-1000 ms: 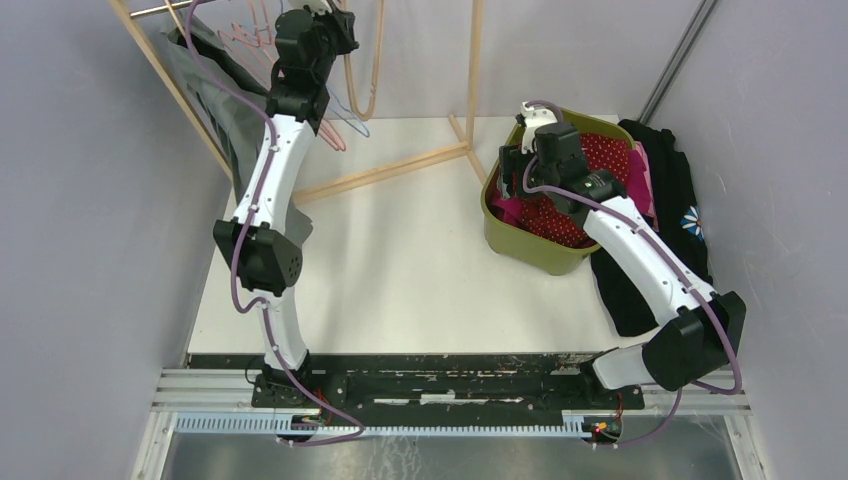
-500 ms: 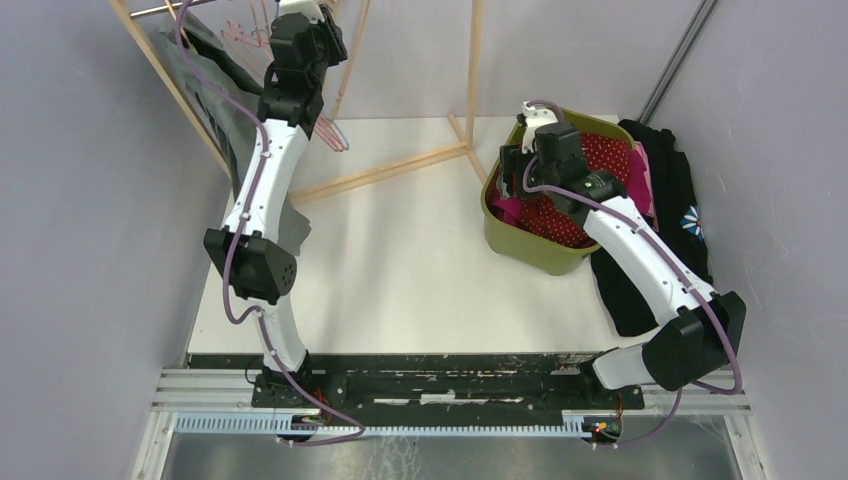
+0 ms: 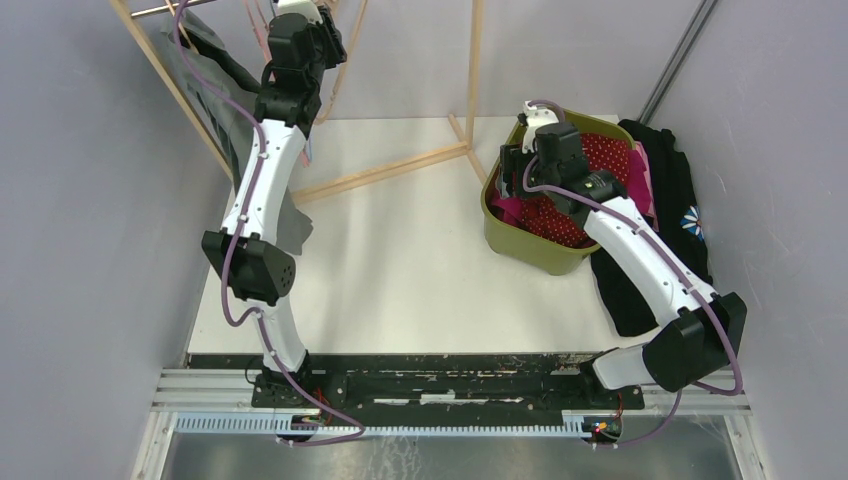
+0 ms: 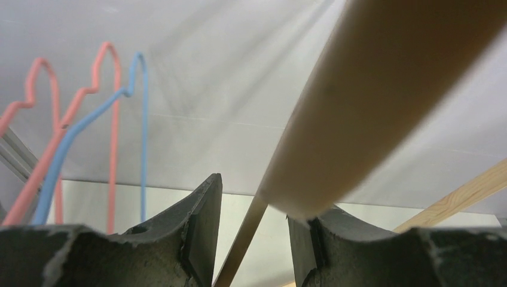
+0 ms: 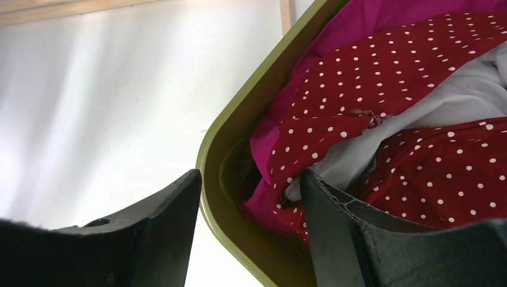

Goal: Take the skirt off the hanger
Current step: Place the hanger at the clothesline.

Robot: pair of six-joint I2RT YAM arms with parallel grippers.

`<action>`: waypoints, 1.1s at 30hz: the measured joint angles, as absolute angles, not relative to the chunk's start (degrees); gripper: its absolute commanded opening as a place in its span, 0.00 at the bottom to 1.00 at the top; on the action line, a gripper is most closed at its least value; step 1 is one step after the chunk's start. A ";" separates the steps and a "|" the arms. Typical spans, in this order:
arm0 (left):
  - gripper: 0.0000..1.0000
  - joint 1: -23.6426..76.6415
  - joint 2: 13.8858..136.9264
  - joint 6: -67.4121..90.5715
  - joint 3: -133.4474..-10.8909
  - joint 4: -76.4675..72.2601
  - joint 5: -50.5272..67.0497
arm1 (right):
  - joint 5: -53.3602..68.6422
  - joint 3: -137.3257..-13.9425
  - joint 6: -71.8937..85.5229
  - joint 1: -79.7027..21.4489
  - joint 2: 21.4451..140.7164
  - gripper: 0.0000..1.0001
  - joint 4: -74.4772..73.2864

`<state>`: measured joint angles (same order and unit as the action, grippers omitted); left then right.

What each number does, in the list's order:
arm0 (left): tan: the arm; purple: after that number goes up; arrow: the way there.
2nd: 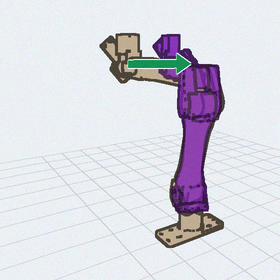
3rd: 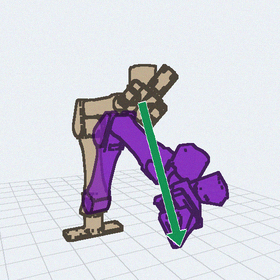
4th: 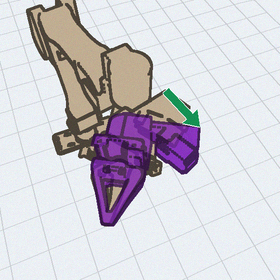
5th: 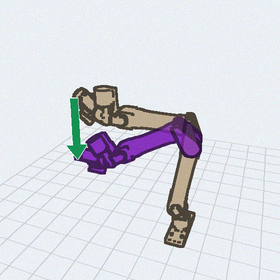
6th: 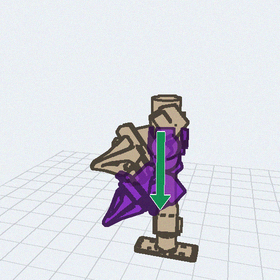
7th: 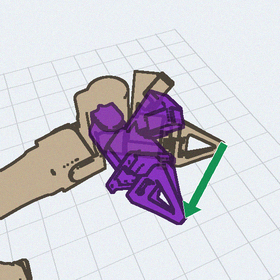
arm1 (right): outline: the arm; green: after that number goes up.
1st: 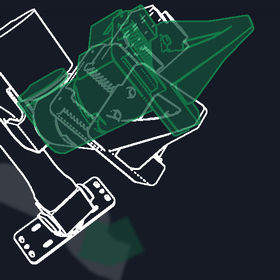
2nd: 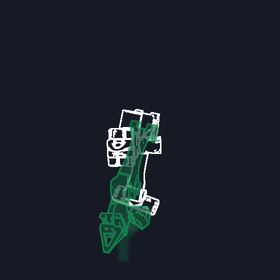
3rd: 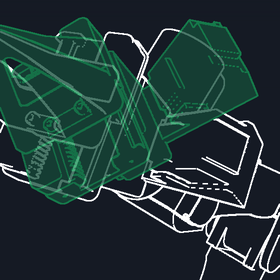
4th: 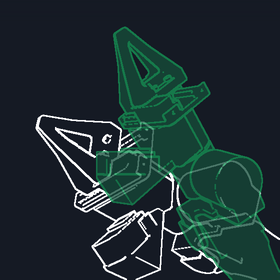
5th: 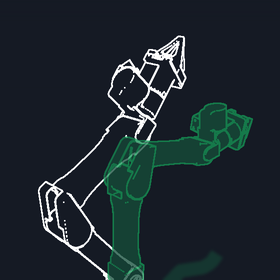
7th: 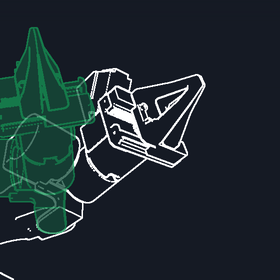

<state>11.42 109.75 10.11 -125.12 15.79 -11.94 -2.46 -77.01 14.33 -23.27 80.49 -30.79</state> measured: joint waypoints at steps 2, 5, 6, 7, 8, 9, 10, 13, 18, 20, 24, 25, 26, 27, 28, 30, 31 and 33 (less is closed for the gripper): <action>0.51 11.42 109.75 10.11 -125.62 16.53 -11.94 | -2.37 -77.01 14.39 -23.27 80.49 0.67 -30.68; 0.51 11.42 109.75 10.11 -126.58 17.85 -11.94 | -2.11 -77.01 14.70 -23.27 80.49 0.66 -30.48; 0.51 11.42 109.75 10.11 -126.96 18.09 -11.92 | -1.96 -77.01 14.76 -23.27 80.49 0.66 -30.50; 0.52 11.42 109.78 10.11 -127.33 18.39 -11.92 | -1.93 -77.01 14.76 -23.27 80.49 0.66 -30.48; 0.52 11.42 109.75 10.11 -127.90 18.79 -11.92 | -1.87 -77.01 14.79 -23.27 80.49 0.66 -30.48; 0.53 11.42 109.75 10.11 -128.42 19.00 -11.90 | -1.72 -77.01 14.79 -23.27 80.49 0.66 -30.48; 0.54 11.42 109.75 10.11 -128.90 19.25 -11.90 | -1.63 -77.01 14.81 -23.27 80.49 0.66 -30.48; 0.55 11.42 109.75 10.04 -130.19 19.70 -11.92 | -1.48 -77.01 14.87 -23.27 80.49 0.66 -30.46; 0.59 11.35 109.78 9.67 -131.17 20.80 -11.92 | -1.26 -77.01 15.03 -23.27 80.49 0.65 -30.46; 0.62 11.35 109.93 9.67 -131.96 21.04 -11.92 | -1.10 -77.01 15.11 -23.27 80.49 0.65 -30.46; 0.69 11.35 110.10 9.67 -134.19 21.10 -11.09 | -0.99 -77.01 15.18 -23.27 80.49 0.65 -30.48; 0.69 11.35 110.10 9.67 -134.67 21.08 -10.59 | -0.99 -77.01 15.18 -23.27 80.49 0.66 -30.48; 0.70 11.35 110.10 9.67 -135.17 21.04 -10.11 | -0.99 -77.01 15.16 -23.27 80.49 0.66 -30.48; 0.70 11.35 110.08 9.65 -135.57 20.88 -9.72 | -0.99 -77.01 15.16 -23.27 80.49 0.66 -30.48; 0.71 11.35 110.06 9.65 -135.85 20.91 -9.15 | -0.97 -77.01 15.16 -23.27 80.49 0.66 -30.48; 0.72 11.35 109.97 9.65 -136.03 20.93 -8.27 | -0.97 -77.01 15.14 -23.27 80.51 0.67 -30.48; 0.72 11.35 109.93 9.65 -136.03 20.95 -7.88 | -0.97 -77.01 15.14 -23.27 80.51 0.68 -30.48; 0.73 11.35 109.75 9.65 -136.00 20.99 -7.20 | -0.99 -77.01 15.11 -23.27 80.51 0.70 -30.48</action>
<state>11.35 109.75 9.65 -136.00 20.99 -7.20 -0.99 -77.01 15.11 -23.27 80.51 -30.48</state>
